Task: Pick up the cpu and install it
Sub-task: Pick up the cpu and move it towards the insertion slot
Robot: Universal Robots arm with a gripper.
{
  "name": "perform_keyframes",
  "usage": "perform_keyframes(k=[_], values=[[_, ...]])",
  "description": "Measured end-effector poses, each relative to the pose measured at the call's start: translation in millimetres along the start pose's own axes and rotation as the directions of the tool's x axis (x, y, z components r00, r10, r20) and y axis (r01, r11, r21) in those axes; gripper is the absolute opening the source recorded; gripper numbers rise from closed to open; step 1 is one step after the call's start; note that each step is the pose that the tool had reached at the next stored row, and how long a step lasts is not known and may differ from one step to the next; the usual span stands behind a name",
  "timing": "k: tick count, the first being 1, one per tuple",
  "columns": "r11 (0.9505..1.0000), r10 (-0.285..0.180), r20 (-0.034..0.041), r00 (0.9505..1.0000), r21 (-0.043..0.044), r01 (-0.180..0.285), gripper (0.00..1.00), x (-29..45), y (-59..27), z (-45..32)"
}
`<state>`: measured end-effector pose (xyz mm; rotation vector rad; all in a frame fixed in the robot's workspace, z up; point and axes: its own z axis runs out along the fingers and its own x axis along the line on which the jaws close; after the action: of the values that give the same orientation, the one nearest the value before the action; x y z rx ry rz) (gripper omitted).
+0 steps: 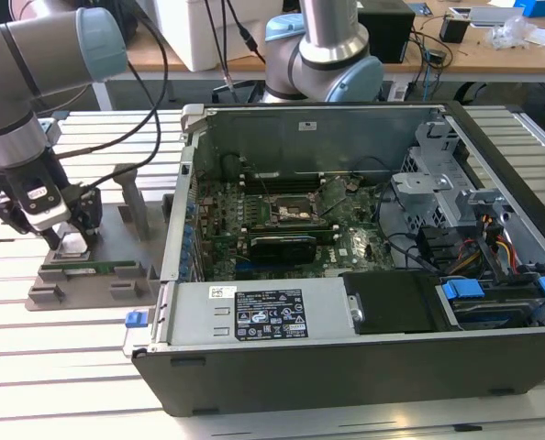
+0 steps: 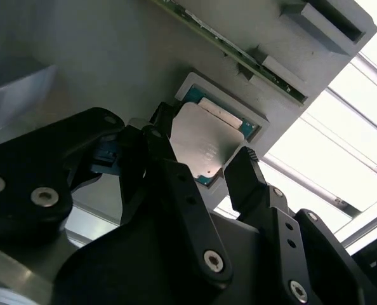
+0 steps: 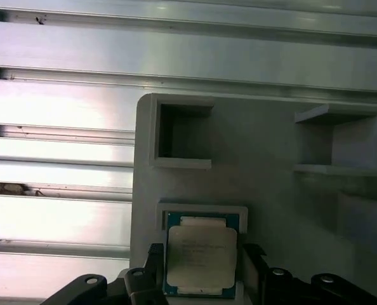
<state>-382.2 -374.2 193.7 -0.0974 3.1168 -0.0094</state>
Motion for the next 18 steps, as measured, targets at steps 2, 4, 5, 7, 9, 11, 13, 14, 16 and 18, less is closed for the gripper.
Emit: perform_keyframes(k=[2, 4, 5, 7, 9, 11, 13, 14, 16, 18], values=[[1.0000, -0.007, 0.0002, 1.0000, -0.0002, 0.007, 0.60, -0.1, 1.8, 1.9], [0.9999, -0.010, 0.0000, 0.9999, -0.0002, 0.010, 0.60, 0.3, 2.0, 3.4], [0.9999, -0.011, 0.0001, 0.9999, -0.0002, 0.011, 0.60, 0.7, 2.1, 4.1], [0.9999, -0.011, 0.0004, 0.9999, -0.0004, 0.011, 0.60, 1.1, 2.2, 5.0], [0.9999, -0.011, -0.0001, 0.9999, 0.0003, 0.011, 0.60, 1.3, 2.1, 5.2], [0.9999, -0.011, 0.0000, 0.9999, 0.0010, 0.011, 0.60, 1.3, 2.1, 5.2], [0.9999, -0.011, 0.0000, 0.9999, 0.0014, 0.011, 0.58, 1.3, 2.2, 5.2], [0.9999, -0.011, 0.0000, 0.9999, 0.0016, 0.011, 0.55, 1.3, 2.2, 5.2], [0.9999, -0.011, -0.0001, 0.9999, 0.0020, 0.011, 0.55, 1.3, 2.1, 5.2], [0.9999, -0.011, 0.0000, 0.9999, 0.0024, 0.011, 0.55, 1.3, 2.1, 5.3]])
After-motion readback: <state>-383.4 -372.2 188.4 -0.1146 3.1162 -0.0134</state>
